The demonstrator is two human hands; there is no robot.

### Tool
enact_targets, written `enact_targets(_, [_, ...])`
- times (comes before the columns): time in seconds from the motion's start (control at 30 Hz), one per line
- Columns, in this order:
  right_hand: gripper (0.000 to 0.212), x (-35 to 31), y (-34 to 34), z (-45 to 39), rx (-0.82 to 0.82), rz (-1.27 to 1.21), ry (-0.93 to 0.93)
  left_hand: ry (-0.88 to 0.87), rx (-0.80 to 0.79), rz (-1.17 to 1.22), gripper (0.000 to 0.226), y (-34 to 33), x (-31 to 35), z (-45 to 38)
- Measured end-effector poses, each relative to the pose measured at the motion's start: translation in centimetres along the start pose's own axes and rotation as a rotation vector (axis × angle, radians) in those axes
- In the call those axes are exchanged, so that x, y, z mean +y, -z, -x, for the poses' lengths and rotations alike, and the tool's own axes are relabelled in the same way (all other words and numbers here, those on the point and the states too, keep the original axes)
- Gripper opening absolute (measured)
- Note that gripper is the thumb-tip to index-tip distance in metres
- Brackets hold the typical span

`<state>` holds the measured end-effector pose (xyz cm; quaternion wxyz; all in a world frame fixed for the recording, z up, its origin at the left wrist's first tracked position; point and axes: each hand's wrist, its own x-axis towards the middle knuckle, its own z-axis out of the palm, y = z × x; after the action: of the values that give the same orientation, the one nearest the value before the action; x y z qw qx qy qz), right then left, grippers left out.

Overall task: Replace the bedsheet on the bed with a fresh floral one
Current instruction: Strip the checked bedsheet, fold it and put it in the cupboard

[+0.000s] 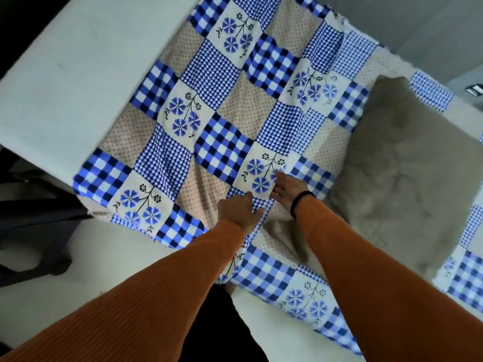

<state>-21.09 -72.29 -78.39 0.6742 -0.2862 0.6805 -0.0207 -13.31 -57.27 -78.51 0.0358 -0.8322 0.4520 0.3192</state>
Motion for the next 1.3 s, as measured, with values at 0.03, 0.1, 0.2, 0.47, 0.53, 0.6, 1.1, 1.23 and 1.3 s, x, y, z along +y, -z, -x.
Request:
enact_targets(0.03, [0.041,-1.1,-0.2,-0.7,0.025,-0.009,0.001,-0.025,0.023,0.007,0.060,1.0,0.1,-1.6])
enact_targets(0.1, [0.047,-3.5,-0.6,-2.1,0.056,-0.035,0.020,-0.077,0.050,0.054,0.062,2.6,0.0,-4.6])
enact_targets(0.2, [0.038,-7.7,-0.7,-3.9,0.081,-0.093,0.065,-0.126,0.021,0.085,0.061,5.3,0.6,-9.3])
enact_targets(0.47, [0.029,-17.1,0.0,-10.0,0.031,-0.234,0.091,-0.136,0.077,0.046,0.078,8.7,5.8,-19.5])
enact_targets(0.53, [0.034,-19.9,-0.3,-12.4,0.046,-0.228,0.099,-0.149,0.119,0.005,0.080,10.0,7.3,-21.9])
enact_targets(0.6, [0.045,-23.0,-0.4,-14.6,0.061,-0.189,0.144,-0.169,0.146,-0.016,0.080,11.7,8.4,-24.3])
enact_targets(1.1, [0.030,-41.8,1.7,-20.9,0.448,0.711,0.755,-0.284,0.201,-0.213,0.044,16.3,13.9,-33.9])
enact_targets(1.23, [0.025,-43.9,5.7,-19.8,0.688,1.117,0.921,-0.416,0.337,-0.114,0.043,16.4,16.7,-33.6])
enact_targets(1.3, [0.028,-44.7,8.5,-19.5,0.741,1.145,0.917,-0.474,0.369,-0.086,0.042,16.7,19.1,-33.2])
